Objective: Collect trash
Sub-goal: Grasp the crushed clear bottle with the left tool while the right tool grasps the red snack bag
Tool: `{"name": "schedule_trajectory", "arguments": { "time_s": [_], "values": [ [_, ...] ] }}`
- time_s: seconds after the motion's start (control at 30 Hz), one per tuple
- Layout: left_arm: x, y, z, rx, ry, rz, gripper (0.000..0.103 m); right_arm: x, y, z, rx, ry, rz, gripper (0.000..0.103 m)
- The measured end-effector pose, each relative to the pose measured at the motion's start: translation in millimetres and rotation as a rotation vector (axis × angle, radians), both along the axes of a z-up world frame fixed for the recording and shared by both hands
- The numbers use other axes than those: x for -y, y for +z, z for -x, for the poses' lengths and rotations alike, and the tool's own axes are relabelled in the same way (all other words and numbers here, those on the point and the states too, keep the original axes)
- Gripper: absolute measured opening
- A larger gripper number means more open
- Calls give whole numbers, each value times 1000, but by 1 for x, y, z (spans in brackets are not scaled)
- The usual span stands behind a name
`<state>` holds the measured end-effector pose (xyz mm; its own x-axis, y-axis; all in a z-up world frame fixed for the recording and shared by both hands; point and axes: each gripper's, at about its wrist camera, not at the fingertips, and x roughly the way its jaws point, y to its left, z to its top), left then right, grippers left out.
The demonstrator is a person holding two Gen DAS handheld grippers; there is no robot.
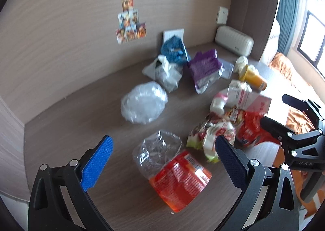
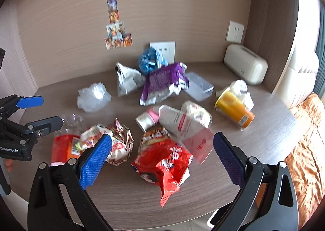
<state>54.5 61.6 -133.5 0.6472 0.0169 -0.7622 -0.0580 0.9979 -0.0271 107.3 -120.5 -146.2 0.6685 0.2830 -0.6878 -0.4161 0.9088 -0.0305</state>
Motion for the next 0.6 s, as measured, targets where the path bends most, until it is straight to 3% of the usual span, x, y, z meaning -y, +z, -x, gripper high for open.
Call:
{"name": "schedule_trajectory", "arguments": {
  "time_s": [0.33, 0.53, 0.6],
  "values": [
    [-21, -50, -3, -114, 65, 117, 99, -18, -39, -14, -57, 27, 96, 99],
    [-26, -64, -10, -131, 69, 229, 98, -18, -46, -19, -72, 33, 111, 82],
    [-24, -68, -12, -140, 62, 254, 98, -19, -48, -19, -80, 38, 116, 80]
  ]
}}
